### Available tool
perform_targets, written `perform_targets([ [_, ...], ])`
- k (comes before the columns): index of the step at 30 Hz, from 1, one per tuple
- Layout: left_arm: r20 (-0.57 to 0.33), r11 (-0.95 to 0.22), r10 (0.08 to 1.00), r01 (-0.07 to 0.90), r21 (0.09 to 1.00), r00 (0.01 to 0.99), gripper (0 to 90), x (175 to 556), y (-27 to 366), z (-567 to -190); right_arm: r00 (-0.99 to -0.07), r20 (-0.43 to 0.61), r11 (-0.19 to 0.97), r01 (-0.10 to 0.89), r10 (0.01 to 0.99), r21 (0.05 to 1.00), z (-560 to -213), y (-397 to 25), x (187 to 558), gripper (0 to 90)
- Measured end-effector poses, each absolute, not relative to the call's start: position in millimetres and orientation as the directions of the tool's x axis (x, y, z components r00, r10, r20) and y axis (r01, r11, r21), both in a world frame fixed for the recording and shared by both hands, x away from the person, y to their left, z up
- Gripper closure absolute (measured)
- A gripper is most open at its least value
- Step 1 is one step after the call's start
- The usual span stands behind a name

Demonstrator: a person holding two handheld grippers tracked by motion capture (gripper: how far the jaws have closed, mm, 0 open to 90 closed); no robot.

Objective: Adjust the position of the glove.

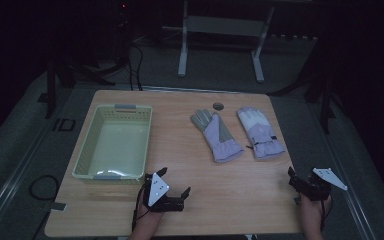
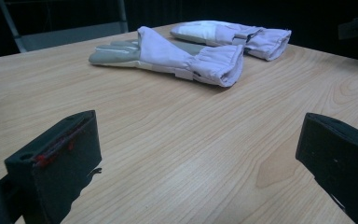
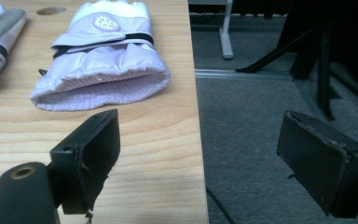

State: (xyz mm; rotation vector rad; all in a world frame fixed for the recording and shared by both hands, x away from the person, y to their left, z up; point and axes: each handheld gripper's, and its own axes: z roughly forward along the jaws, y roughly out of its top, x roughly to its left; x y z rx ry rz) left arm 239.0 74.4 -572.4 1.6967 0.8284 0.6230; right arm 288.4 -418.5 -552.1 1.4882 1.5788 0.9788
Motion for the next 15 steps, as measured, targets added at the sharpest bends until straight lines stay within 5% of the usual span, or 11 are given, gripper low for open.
perform_targets([
  [4, -0.004, -0.163, 0.786, 0.214, 0.963, 0.619, 0.1, 238.9, 74.1, -572.3, -0.047, 0.047, -0.022, 0.433, 0.998, 0.901, -551.9, -424.6, 288.4, 12.9],
  [15, -0.005, -0.163, 0.786, 0.215, 0.963, 0.618, 0.1, 239.1, 74.1, -572.3, -0.067, -0.027, 0.056, 0.487, 0.997, 0.872, -549.5, -417.3, 296.0, 12.4],
])
